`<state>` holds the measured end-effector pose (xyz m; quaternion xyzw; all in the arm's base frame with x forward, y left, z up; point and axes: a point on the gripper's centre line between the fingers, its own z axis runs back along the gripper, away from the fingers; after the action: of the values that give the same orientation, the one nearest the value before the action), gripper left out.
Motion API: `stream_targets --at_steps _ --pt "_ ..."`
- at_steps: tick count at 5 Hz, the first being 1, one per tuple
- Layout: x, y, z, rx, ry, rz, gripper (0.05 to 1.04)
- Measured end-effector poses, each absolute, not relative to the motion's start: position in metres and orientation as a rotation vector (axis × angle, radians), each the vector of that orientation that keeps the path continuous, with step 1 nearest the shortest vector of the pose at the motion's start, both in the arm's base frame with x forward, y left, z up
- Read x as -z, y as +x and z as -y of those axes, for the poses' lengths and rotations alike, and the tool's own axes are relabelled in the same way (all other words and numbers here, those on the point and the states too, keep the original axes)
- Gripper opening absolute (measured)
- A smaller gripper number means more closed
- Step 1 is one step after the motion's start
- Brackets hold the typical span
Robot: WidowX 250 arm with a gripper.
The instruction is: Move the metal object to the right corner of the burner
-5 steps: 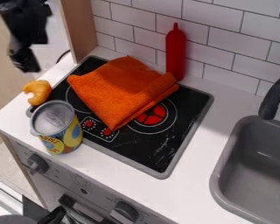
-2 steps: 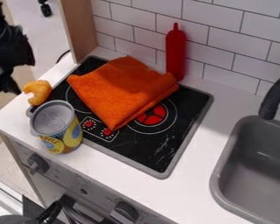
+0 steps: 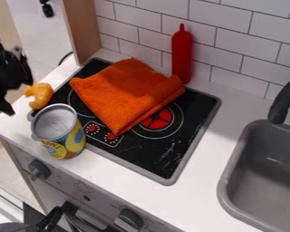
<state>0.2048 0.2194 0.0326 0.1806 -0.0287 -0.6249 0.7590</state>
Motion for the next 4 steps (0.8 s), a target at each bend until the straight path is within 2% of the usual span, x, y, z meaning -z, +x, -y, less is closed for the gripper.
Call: stream_targets --at_steps 1,2,4 --pt "-0.023 0.201 -0.207 1.362 0.366 0.031 0.998" --pt "-0.013 0.201 -0.196 1.396 0.386 0.012 0.998" --pt "-0.008 0.203 -0.184 1.357 0.388 0.065 0.998"
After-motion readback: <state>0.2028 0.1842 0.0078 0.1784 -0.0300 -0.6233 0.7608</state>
